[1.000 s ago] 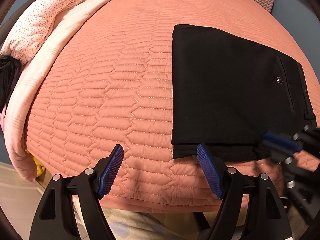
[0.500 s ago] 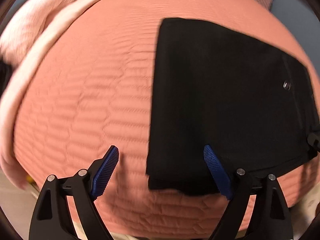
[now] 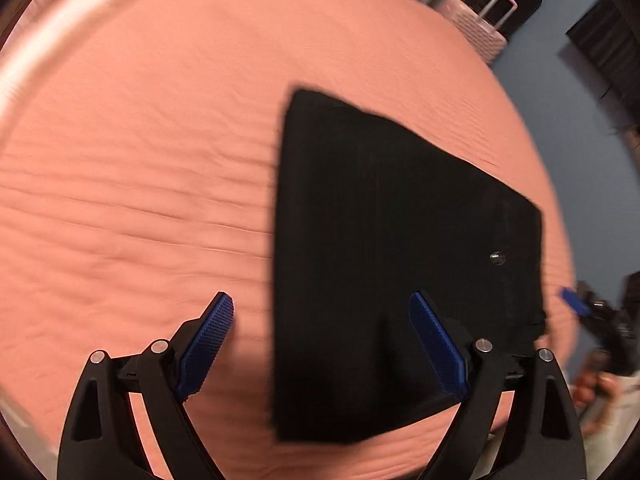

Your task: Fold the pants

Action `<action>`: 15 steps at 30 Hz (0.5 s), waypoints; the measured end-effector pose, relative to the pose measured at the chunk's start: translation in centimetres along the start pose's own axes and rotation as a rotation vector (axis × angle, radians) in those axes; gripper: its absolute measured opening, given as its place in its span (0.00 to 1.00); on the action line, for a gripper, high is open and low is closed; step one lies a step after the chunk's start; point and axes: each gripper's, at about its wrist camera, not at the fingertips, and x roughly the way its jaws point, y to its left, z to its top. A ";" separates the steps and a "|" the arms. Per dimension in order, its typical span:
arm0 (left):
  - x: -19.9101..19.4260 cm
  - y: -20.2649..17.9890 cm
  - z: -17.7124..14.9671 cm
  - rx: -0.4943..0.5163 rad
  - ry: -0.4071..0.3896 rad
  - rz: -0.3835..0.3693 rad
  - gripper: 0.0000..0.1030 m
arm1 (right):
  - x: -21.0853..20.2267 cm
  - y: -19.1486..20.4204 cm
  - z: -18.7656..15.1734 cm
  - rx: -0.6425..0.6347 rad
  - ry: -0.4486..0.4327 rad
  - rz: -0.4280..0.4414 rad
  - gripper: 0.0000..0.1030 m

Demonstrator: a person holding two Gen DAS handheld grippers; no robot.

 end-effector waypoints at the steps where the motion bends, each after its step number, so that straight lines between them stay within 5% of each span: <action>1: 0.6 0.6 0.2 -0.016 0.010 -0.026 0.86 | 0.4 -0.4 0.3 0.010 0.010 0.012 0.79; 7: 2.8 1.7 0.7 -0.079 0.003 -0.153 0.86 | 4.2 -2.2 1.0 0.046 0.107 0.080 0.79; 9: 3.1 1.2 0.9 -0.078 0.008 -0.138 0.86 | 4.7 -2.1 0.8 0.049 0.105 0.077 0.79; 12: 3.3 -1.1 0.8 0.006 0.023 -0.003 0.86 | 4.2 -1.2 0.5 0.032 0.079 0.017 0.78; 15: 2.8 -4.9 0.0 0.149 -0.011 0.264 0.86 | 1.4 1.9 0.2 -0.044 -0.057 -0.072 0.79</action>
